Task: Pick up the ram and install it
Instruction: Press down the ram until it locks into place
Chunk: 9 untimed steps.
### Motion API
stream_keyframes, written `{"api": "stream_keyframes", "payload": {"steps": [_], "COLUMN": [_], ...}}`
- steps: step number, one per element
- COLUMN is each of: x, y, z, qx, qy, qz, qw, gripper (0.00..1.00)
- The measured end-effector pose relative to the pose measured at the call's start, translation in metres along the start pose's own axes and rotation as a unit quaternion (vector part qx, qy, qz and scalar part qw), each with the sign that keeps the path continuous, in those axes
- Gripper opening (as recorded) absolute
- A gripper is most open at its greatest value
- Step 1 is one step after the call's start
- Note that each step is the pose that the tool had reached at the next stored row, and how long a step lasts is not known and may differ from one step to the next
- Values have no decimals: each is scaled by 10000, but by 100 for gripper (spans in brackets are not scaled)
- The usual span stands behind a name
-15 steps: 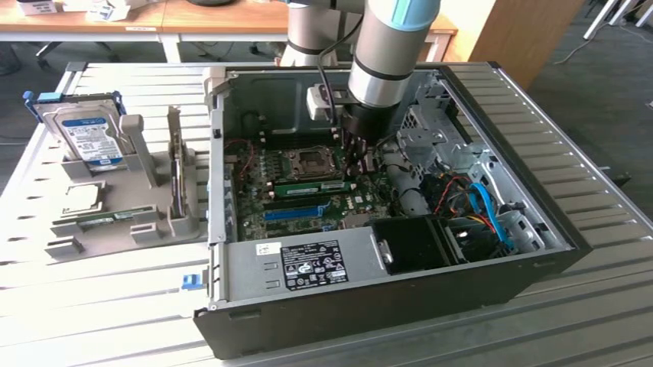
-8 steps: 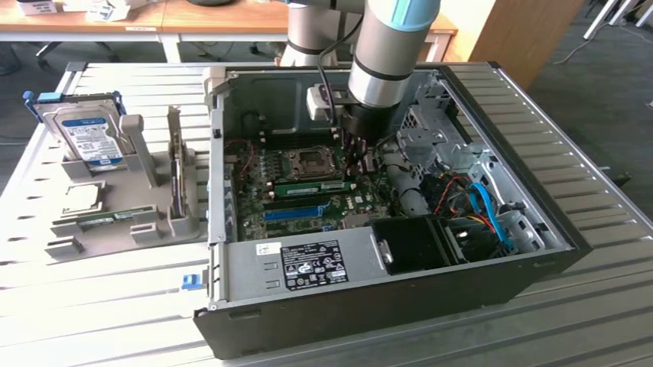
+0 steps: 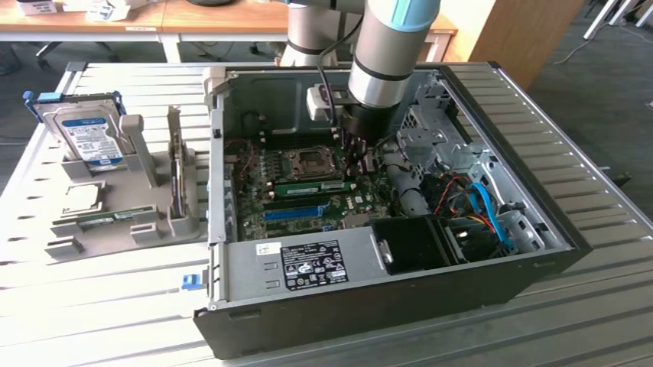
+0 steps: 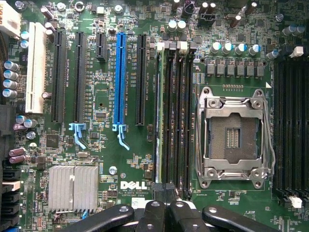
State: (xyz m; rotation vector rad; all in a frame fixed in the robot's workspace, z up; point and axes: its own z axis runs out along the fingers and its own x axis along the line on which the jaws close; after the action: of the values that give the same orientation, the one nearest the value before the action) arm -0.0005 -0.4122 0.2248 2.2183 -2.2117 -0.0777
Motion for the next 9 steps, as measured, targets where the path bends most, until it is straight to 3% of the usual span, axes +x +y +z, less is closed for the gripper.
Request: {"api": "stream_keyframes", "payload": {"steps": [9], "x": [0], "y": [0], "z": [5], "qx": [0], "qy": [-4], "qz": [0], "qw": [10000], "gripper": [11]}}
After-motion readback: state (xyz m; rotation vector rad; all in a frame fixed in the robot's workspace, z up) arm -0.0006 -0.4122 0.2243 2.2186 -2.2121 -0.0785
